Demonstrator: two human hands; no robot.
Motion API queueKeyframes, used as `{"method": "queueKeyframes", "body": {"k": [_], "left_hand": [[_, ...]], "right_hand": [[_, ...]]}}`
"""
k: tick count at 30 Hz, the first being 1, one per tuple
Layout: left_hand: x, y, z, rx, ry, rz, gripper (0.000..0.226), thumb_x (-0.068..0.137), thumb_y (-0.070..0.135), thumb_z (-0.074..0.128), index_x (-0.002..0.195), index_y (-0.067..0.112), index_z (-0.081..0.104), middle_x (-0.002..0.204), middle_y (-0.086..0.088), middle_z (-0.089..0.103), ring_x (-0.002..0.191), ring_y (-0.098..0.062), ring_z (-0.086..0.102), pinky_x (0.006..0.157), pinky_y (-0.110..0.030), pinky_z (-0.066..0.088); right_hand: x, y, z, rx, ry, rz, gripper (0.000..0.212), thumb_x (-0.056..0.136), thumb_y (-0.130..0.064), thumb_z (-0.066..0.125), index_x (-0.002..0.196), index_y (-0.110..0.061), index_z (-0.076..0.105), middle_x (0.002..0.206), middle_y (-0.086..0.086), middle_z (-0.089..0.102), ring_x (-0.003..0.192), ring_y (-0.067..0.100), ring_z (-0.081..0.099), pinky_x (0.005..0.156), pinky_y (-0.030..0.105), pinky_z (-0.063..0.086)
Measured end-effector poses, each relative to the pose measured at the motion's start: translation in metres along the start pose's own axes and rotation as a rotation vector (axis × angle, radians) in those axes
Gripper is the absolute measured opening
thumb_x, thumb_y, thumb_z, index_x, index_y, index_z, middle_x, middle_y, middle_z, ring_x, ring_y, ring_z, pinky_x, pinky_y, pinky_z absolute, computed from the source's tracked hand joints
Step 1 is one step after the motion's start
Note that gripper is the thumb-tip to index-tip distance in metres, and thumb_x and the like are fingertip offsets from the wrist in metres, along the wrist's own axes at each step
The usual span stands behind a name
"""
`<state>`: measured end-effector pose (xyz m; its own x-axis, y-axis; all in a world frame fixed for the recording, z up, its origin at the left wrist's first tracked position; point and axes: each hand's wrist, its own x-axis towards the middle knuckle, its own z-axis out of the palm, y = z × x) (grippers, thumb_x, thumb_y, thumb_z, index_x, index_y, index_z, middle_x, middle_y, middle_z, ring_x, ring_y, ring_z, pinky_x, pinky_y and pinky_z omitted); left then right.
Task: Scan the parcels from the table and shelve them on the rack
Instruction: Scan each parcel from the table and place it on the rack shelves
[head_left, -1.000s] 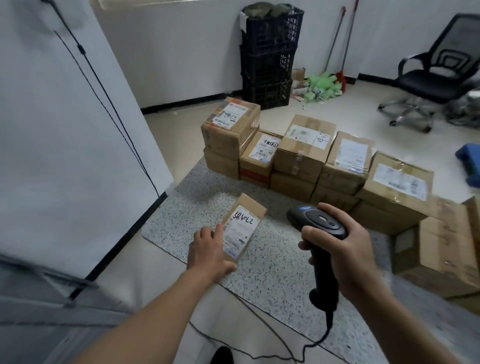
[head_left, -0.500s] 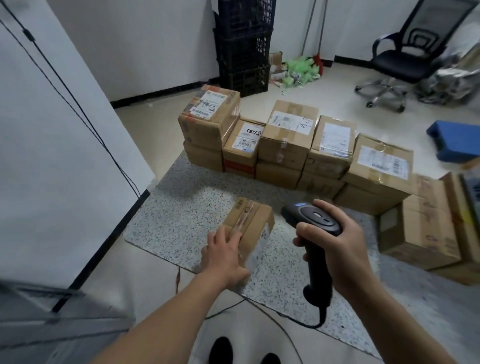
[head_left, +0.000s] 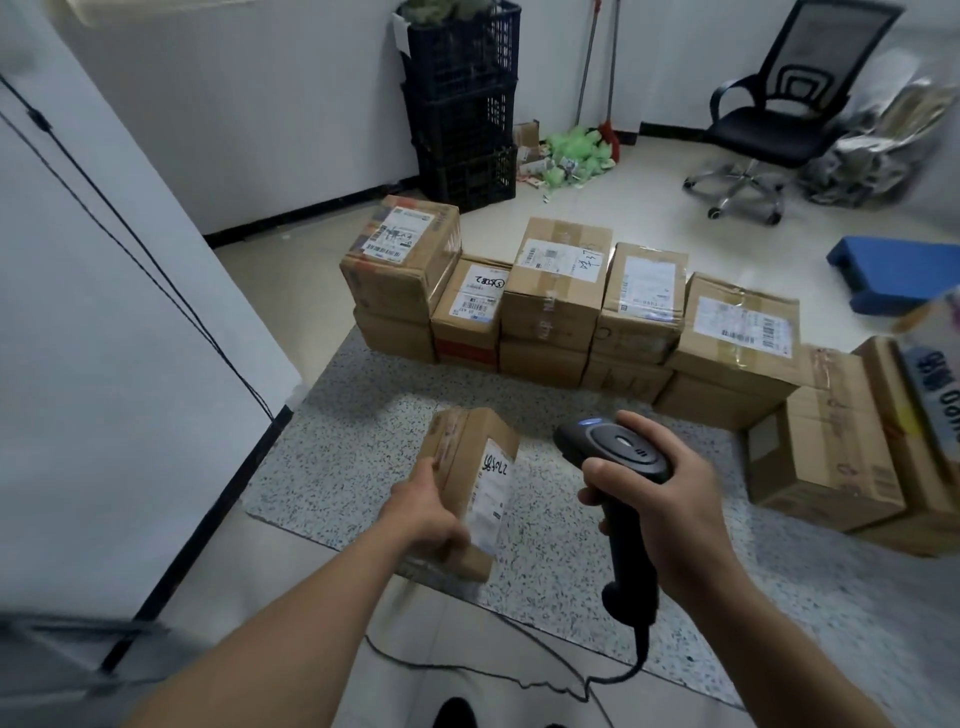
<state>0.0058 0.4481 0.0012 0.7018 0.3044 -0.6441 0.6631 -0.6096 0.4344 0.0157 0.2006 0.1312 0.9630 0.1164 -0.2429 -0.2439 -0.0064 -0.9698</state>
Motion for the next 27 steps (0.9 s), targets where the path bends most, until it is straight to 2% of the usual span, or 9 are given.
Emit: {"method": "queueKeyframes", "body": {"k": [4,7,11,14,17,21,24,27], "left_hand": [[-0.011,0.001,-0.040,-0.273,-0.089,0.092,0.124,0.055,0.010,0.089,0.156,0.031,0.019,0.142,-0.011,0.046,0.117,-0.032,0.054,0.093,-0.047,0.056],[-0.016,0.009,-0.081,-0.336,-0.138,0.160,0.122,0.053,0.006,0.090,0.156,0.031,0.029,0.144,-0.011,0.046,0.121,-0.033,0.054,0.096,-0.048,0.055],[-0.023,0.018,-0.135,-0.280,-0.197,0.221,0.102,0.069,0.000,0.085,0.154,0.032,0.038,0.144,-0.008,0.043,0.121,-0.030,0.050,0.082,-0.033,0.053],[-0.029,0.023,-0.165,-0.176,-0.162,0.258,0.094,0.072,0.004,0.085,0.151,0.033,0.043,0.138,-0.004,0.049,0.115,-0.024,0.053,0.092,-0.035,0.052],[-0.035,0.027,-0.185,-0.096,-0.149,0.274,0.091,0.073,0.007,0.084,0.150,0.035,0.044,0.134,-0.003,0.049,0.109,-0.020,0.055,0.083,-0.031,0.053],[-0.045,0.028,-0.198,-0.050,-0.148,0.282,0.086,0.077,0.008,0.082,0.149,0.037,0.045,0.130,0.000,0.046,0.106,-0.017,0.052,0.079,-0.029,0.050],[-0.047,0.025,-0.203,-0.028,-0.140,0.291,0.085,0.077,0.009,0.081,0.149,0.038,0.045,0.132,0.000,0.045,0.107,-0.017,0.051,0.082,-0.031,0.051],[-0.048,0.021,-0.209,-0.034,-0.143,0.293,0.088,0.073,0.010,0.084,0.147,0.039,0.047,0.137,-0.003,0.048,0.115,-0.023,0.053,0.096,-0.044,0.054]], "right_hand": [[-0.001,-0.005,0.013,-0.020,-0.041,-0.001,0.076,0.062,-0.018,0.086,0.133,-0.023,0.058,0.097,0.009,0.075,0.072,0.035,0.074,0.056,0.039,0.054],[-0.002,-0.012,0.025,-0.035,-0.085,-0.002,0.070,0.074,-0.003,0.087,0.136,-0.018,0.059,0.095,0.009,0.075,0.072,0.036,0.073,0.056,0.038,0.054],[-0.009,-0.026,0.044,-0.048,-0.163,-0.023,0.072,0.063,-0.013,0.089,0.128,-0.025,0.060,0.093,0.003,0.075,0.070,0.032,0.073,0.056,0.028,0.054],[-0.013,-0.033,0.054,-0.066,-0.217,-0.047,0.064,0.069,-0.002,0.089,0.118,-0.031,0.062,0.092,0.003,0.076,0.067,0.028,0.071,0.055,0.026,0.054],[-0.018,-0.038,0.062,-0.091,-0.249,-0.072,0.066,0.058,-0.016,0.087,0.116,-0.034,0.062,0.093,-0.005,0.076,0.069,0.026,0.072,0.055,0.025,0.054],[-0.023,-0.045,0.067,-0.105,-0.277,-0.098,0.072,0.054,-0.019,0.083,0.122,-0.029,0.062,0.098,0.003,0.073,0.070,0.024,0.073,0.055,0.024,0.054],[-0.025,-0.049,0.070,-0.105,-0.290,-0.110,0.071,0.053,-0.018,0.083,0.120,-0.028,0.064,0.094,0.005,0.075,0.066,0.022,0.072,0.053,0.024,0.052],[-0.028,-0.050,0.071,-0.123,-0.296,-0.120,0.070,0.053,-0.018,0.084,0.120,-0.027,0.065,0.092,0.000,0.077,0.063,0.022,0.071,0.051,0.025,0.051]]}}
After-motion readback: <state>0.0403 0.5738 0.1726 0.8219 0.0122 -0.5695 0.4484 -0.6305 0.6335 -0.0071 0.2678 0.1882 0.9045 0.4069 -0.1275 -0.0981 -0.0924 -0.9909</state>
